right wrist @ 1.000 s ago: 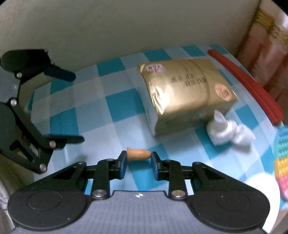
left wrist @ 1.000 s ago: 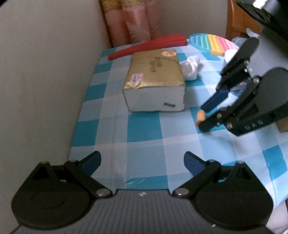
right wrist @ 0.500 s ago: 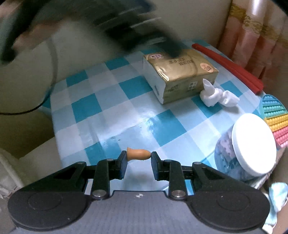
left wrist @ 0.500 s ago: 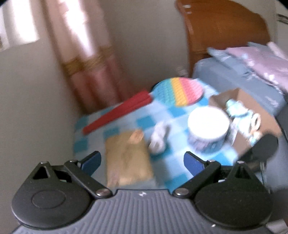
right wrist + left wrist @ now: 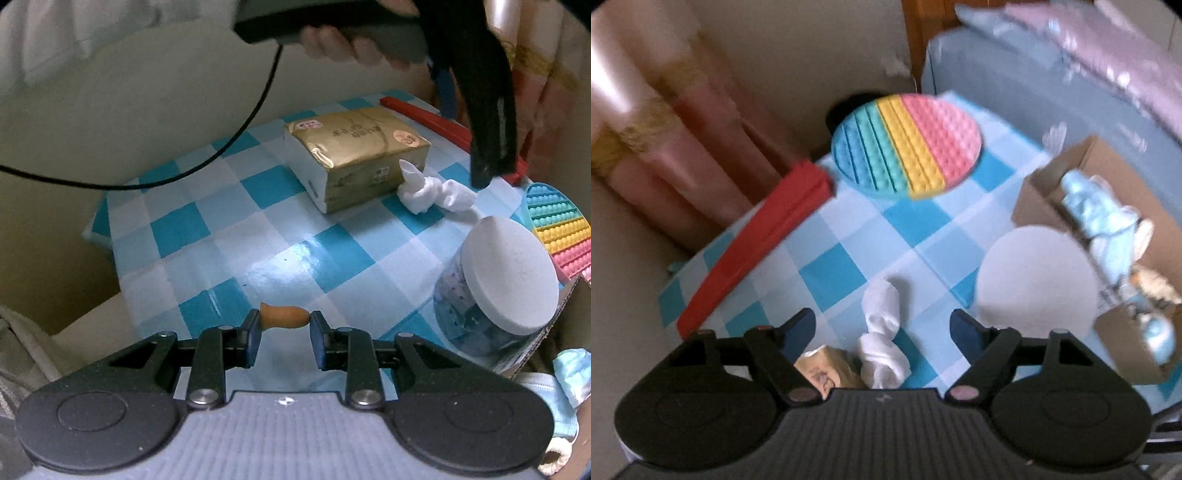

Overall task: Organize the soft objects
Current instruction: 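Grasp the white sock with the left tool while the right tool holds the earplug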

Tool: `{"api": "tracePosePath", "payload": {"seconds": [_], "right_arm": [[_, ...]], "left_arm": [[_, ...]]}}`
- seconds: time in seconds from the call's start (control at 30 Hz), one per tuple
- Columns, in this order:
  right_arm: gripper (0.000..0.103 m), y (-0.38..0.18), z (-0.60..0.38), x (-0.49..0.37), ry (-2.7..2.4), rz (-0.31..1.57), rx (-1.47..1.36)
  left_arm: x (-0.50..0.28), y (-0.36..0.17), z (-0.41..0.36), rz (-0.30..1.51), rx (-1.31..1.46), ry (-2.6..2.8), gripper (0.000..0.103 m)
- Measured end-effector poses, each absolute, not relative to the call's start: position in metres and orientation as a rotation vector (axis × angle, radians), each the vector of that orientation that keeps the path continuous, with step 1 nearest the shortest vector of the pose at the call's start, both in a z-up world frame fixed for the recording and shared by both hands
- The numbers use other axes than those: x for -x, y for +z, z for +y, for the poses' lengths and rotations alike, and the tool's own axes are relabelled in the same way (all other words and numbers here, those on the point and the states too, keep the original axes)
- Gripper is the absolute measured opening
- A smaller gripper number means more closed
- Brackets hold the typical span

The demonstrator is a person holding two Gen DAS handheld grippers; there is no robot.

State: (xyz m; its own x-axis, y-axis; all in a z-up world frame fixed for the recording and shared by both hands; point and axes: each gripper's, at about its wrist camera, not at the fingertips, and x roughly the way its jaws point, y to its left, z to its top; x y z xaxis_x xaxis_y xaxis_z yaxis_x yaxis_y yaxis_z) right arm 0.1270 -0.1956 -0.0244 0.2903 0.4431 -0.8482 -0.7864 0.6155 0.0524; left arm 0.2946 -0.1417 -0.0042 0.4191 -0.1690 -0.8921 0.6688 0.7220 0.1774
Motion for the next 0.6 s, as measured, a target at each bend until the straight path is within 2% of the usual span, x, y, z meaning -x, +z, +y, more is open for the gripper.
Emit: {"api": "tracePosePath", "payload": {"seconds": [0.23, 0.37, 0.6], "right_arm": [[0.032, -0.031, -0.197, -0.135, 0.838, 0.975, 0.397], [0.032, -0.034, -0.196, -0.138, 0.836, 0.975, 0.394], [0.033, -0.035, -0.196, -0.139, 0.837, 0.964, 0.380]], "left_arm": [[-0.318, -0.041, -0.157, 1.093, -0.671, -0.562, 0.058], [-0.326, -0.051, -0.158, 1.128, -0.667, -0.573, 0.044], [-0.332, -0.059, -0.156, 1.163, -0.635, -0.566, 0.034]]}}
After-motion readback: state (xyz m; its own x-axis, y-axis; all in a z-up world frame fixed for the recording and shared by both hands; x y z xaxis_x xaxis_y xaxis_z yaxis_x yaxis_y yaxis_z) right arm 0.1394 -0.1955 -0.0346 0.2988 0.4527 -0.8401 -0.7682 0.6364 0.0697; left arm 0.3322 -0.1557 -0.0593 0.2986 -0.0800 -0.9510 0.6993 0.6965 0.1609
